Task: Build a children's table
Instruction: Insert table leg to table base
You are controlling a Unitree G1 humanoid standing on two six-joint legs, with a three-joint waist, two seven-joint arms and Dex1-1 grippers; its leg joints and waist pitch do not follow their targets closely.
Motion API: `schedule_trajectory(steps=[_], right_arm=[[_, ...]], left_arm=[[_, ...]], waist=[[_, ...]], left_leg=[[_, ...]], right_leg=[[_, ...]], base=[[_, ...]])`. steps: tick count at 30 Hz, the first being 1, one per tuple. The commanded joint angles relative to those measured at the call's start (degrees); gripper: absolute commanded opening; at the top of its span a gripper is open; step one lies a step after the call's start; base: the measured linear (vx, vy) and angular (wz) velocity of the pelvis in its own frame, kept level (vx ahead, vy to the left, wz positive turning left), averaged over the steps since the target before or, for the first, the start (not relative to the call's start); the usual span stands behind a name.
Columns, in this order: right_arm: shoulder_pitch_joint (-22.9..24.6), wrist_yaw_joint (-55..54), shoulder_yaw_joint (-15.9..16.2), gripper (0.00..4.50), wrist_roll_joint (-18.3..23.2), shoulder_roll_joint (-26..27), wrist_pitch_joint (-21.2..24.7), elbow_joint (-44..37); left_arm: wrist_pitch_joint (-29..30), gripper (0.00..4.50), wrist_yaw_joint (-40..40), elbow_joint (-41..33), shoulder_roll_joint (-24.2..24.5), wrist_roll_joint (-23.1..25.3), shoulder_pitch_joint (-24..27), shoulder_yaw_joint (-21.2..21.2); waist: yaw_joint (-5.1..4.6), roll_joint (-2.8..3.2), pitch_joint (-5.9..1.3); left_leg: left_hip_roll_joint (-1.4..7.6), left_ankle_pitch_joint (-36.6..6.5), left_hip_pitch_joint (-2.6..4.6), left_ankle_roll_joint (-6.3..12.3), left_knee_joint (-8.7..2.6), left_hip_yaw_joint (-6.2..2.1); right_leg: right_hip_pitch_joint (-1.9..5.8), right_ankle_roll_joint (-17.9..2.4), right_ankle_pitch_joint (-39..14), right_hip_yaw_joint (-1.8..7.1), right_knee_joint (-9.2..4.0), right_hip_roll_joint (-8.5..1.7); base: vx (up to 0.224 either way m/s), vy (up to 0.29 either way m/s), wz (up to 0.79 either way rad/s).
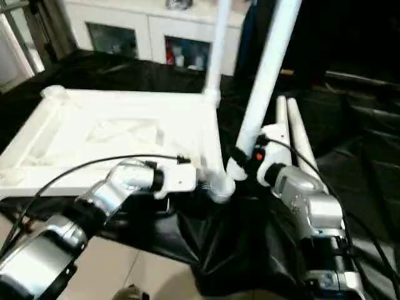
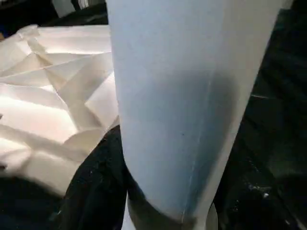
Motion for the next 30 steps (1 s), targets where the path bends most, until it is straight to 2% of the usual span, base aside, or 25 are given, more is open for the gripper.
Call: schedule_trajectory(steps=[1, 2, 4, 6, 11, 13, 14, 15, 16, 18, 19, 20, 22, 23, 24, 25, 26, 27, 28, 29, 30], right_arm=[[0.81, 0.16, 0.2, 1.9, 0.24, 0.04, 0.58, -1.22], [0.89, 0.15, 0.22, 1.9, 0.26, 0.09, 0.59, -1.3], [1.11, 0.1, 0.31, 1.9, 0.29, 0.39, 0.71, -1.59], [1.08, 0.08, 0.2, 1.9, 0.31, 0.63, 0.95, -1.89], [1.23, -0.14, 0.24, 1.9, 0.61, 0.89, 1.38, -2.71], [1.7, -0.37, 0.16, 1.9, 0.65, 1.02, 1.25, -3.52], [1.7, -0.37, 0.16, 1.9, 0.65, 1.02, 1.25, -3.52], [1.99, -0.67, -0.09, 1.9, 0.74, 1.19, 1.14, -4.11], [2.52, -2.51, -0.99, 1.9, 0.45, 1.92, 0.2, -5.36], [2.69, -3.19, -1.3, 1.9, 0.23, 2.17, -0.26, -5.78], [3.01, -5.45, -1.75, 1.9, -0.98, 2.8, -1.69, -6.38], [3.35, -7.25, -1.98, 1.9, -2.12, 3.32, -3.27, -6.76], [4.45, -10.13, -2.23, 1.9, -3.71, 4.03, -4.35, -8.52], [5.39, -11.29, -2.53, 1.9, -3.39, 4.55, -2.45, -10.62], [6.15, -12.64, -2.27, 1.9, -4.02, 4.63, -0.56, -12.5], [7.05, -13.52, -1.97, 1.9, -4.2, 4.88, 1.31, -14.54], [7.05, -13.52, -1.97, 1.9, -4.2, 4.88, 1.31, -14.54], [9.42, -15.15, -2.01, 1.9, -4.8, 5.88, 0.64, -18.54], [10.18, -15.79, -2.17, 1.9, -5.06, 6.24, -0.18, -19.67], [11.1, -17.19, -2.25, 1.9, -6.13, 6.64, -1.36, -20.77], [11.65, -18.39, -2.44, 1.9, -7.05, 7.04, -2.67, -21.14]], left_arm=[[-1.82, 0.3, 2.66, 0.58, 1.82, 0.87, -2.03, 2.3], [-2.25, 0.6, 2.56, 0.7, 2.1, 0.87, -2.13, 2.41], [-3.97, 0.66, -0.23, 1.34, 3.49, 0.23, -2.48, 2.77], [-6.86, 0.8, 2.03, 1.87, 5.09, 2.92, -3.48, 1.42], [-9.45, 1.27, 5.76, -1.61, 7.08, 3.69, -3.99, 2.63], [-6.11, 1.39, 6.8, -6.0, 6.19, -0.96, -2.81, 7.44], [-6.11, 1.48, 6.8, -6.0, 6.19, -0.96, -2.81, 7.44], [-4.02, 1.54, 7.74, -8.49, 5.17, -4.35, -2.02, 10.61], [2.58, 1.54, 10.36, -15.86, 3.24, -11.59, 1.07, 16.77], [4.2, 1.72, 11.72, -18.05, 2.9, -13.2, 2.14, 18.08], [9.22, 1.85, 15.21, -22.59, 2.16, -15.73, 5.12, 20.76], [10.55, 1.85, 19.05, -25.2, 1.08, -17.05, 7.26, 23.06], [15.43, 1.94, 26.71, -30.78, -1.3, -18.25, 11.91, 27.44], [21.45, 1.96, 30.89, -35.09, -2.83, -16.64, 15.25, 29.85], [25.42, 2.27, 33.57, -38.11, -3.63, -14.61, 17.72, 31.35], [27.28, 2.27, 35.39, -41.41, -4.36, -13.61, 20.7, 32.8], [27.28, 2.27, 35.39, -41.41, -4.36, -13.61, 20.7, 32.8], [25.1, 2.27, 38.08, -47.18, -5.17, -12.69, 26.75, 35.28], [25.26, 2.27, 38.67, -49.2, -5.29, -12.6, 28.73, 35.93], [25.3, 2.27, 38.73, -51.89, -5.33, -12.29, 31.44, 36.29], [25.97, 2.27, 37.92, -53.83, -5.13, -12.39, 33.41, 36.07]], waist=[[0.08, -1.02, -4.42], [-0.28, -1.05, -4.45], [-0.59, -0.96, -4.58], [-1.03, -0.92, -4.55], [-1.22, -0.85, -4.49], [-1.11, -0.65, -4.54], [-1.06, -0.65, -4.52], [-1.02, -0.78, -4.43], [-0.83, -1.1, -4.42], [-0.89, -1.14, -4.43], [-0.97, -1.06, -4.42], [-1.18, -0.9, -4.25], [-1.54, -1.1, -4.08], [-1.9, -1.12, -4.15], [-1.82, -1.05, -3.95], [-1.95, -1.01, -3.93], [-2.01, -1.04, -3.88], [-2.04, -1.38, -3.78], [-2.01, -1.27, -3.83], [-2.02, -1.2, -3.66], [-2.14, -1.24, -3.51]], left_leg=[[-0.39, -12.52, -0.06, -0.17, -3.93, 0.19], [-0.42, -11.9, -0.21, 0.15, -3.89, 0.19], [-0.26, -11.68, -0.11, 0.38, -3.88, 0.1], [-0.15, -11.99, 0.06, 0.55, -3.87, 0.18], [0.05, -11.59, 0.17, 0.38, -3.89, 0.26], [0.15, -11.32, 0.31, 0.23, -3.75, 0.36], [0.15, -11.27, 0.21, 0.26, -3.7, 0.37], [0.19, -11.7, 0.28, 0.25, -3.75, 0.42], [0.21, -11.48, 0.22, 0.28, -3.62, 0.51], [0.27, -11.53, 0.07, 0.48, -3.64, 0.45], [0.03, -11.85, 0.16, 0.82, -3.62, 0.52], [0.04, -11.9, -0.14, 0.51, -3.69, 0.45], [-0.04, -13.41, -0.09, 0.11, -3.71, 0.51], [0.22, -13.0, -0.06, 0.22, -3.74, 0.55], [0.06, -13.19, -0.12, 0.67, -3.76, 0.49], [-0.2, -13.87, 0.06, 0.95, -3.81, 0.54], [-0.18, -14.35, 0.14, 0.96, -3.91, 0.46], [-0.29, -15.72, 0.26, 0.85, -3.97, 0.45], [-0.03, -15.67, 0.11, 0.59, -4.13, 0.26], [0.11, -16.43, 0.17, 0.47, -4.33, 0.22], [0.04, -17.13, 0.1, 0.42, -4.44, 0.19]], right_leg=[[3.69, -3.01, -21.81, 2.2, -5.11, -3.06], [3.74, -3.5, -21.43, 2.16, -5.04, -3.04], [3.64, -4.27, -20.27, 2.2, -4.85, -3.07], [3.44, -5.46, -17.88, 2.28, -4.65, -2.84], [3.5, -7.18, -15.46, 2.37, -4.1, -2.95], [3.48, -8.53, -14.13, 2.46, -3.8, -3.11], [3.51, -9.04, -13.71, 2.46, -3.72, -3.13], [3.48, -9.62, -13.99, 2.44, -3.71, -3.16], [3.62, -10.58, -13.59, 2.44, -3.47, -3.3], [3.61, -11.02, -14.07, 2.35, -3.47, -3.38], [3.39, -9.87, -15.8, 2.24, -3.87, -3.01], [3.44, -9.4, -16.15, 2.29, -3.79, -3.03], [3.36, -7.91, -19.32, 2.16, -4.36, -2.93], [3.47, -7.67, -18.26, 2.32, -4.1, -2.66], [3.38, -7.02, -19.62, 2.17, -4.47, -2.66], [3.2, -5.25, -23.0, 2.03, -5.02, -2.39], [3.03, -3.87, -25.04, 2.03, -5.4, -2.43], [2.76, -2.15, -27.89, 1.87, -6.0, -2.36], [2.89, -1.84, -27.67, 1.91, -5.89, -2.6], [2.45, -1.31, -27.66, 1.97, -6.1, -2.46], [2.4, -0.96, -28.29, 1.91, -6.19, -2.37]], base=[[0.0, 0.0, 0.0], [0.0, 0.0, 0.0], [0.0, 0.0, 0.0], [0.0, 0.0, 0.0], [0.0, 0.0, 0.0], [0.0, 0.0, 0.0], [0.0, 0.0, 0.0], [0.0, 0.0, 0.0], [0.0, 0.0, 0.0], [0.0, 0.0, 0.0], [0.0, 0.0, 0.0], [0.0, 0.0, 0.0], [0.0, 0.0, 0.0], [0.0, 0.0, 0.0], [0.0, 0.0, 0.0], [0.0, 0.0, 0.0], [0.0, 0.0, 0.0], [0.0, 0.0, 0.0], [0.0, 0.0, 0.0], [0.0, 0.0, 0.0], [0.0, 0.0, 0.0]])
